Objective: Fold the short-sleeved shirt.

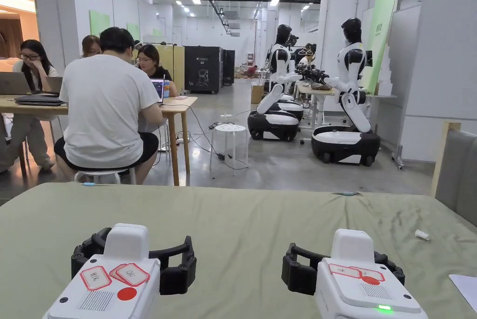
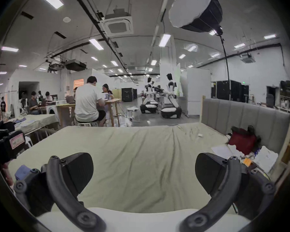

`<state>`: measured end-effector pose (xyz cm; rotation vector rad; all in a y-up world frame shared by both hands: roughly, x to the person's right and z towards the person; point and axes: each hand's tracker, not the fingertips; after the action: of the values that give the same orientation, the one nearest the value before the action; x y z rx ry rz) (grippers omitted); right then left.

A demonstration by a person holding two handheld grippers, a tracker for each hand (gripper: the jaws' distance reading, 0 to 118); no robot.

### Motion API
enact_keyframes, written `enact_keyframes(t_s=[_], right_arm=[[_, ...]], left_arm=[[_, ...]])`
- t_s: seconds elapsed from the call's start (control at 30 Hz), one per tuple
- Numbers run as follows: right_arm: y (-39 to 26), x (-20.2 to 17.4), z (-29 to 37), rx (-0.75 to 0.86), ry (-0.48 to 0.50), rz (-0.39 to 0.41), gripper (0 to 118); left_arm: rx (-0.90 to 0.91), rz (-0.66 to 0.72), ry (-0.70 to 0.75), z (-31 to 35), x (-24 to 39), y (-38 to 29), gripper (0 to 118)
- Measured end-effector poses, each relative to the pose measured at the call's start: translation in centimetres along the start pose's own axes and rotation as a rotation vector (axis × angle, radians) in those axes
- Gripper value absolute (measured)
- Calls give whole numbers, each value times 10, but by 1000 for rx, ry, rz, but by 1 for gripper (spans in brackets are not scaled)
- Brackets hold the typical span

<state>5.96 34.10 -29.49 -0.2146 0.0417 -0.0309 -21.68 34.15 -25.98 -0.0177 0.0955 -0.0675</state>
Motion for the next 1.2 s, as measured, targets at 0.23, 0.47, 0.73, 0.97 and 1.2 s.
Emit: enact_keyframes(t_s=[0.23, 0.47, 0.73, 0.97, 1.2], right_arm=[[0, 0, 6, 3, -42, 35, 118], [0, -1, 1, 12, -42, 45, 118], [-2, -2, -4, 9, -5, 60, 118], [-1, -2, 1, 14, 39, 70, 118], [-5, -1, -2, 26, -45, 28, 118]], left_arm=[[-5, -14, -9, 0, 5, 0, 118], [-6, -18, -2, -2, 4, 0, 118], [-4, -21, -6, -2, 6, 0, 118], [-16, -21, -9, -2, 7, -5, 118], [-14, -21, -9, -4, 5, -5, 118]])
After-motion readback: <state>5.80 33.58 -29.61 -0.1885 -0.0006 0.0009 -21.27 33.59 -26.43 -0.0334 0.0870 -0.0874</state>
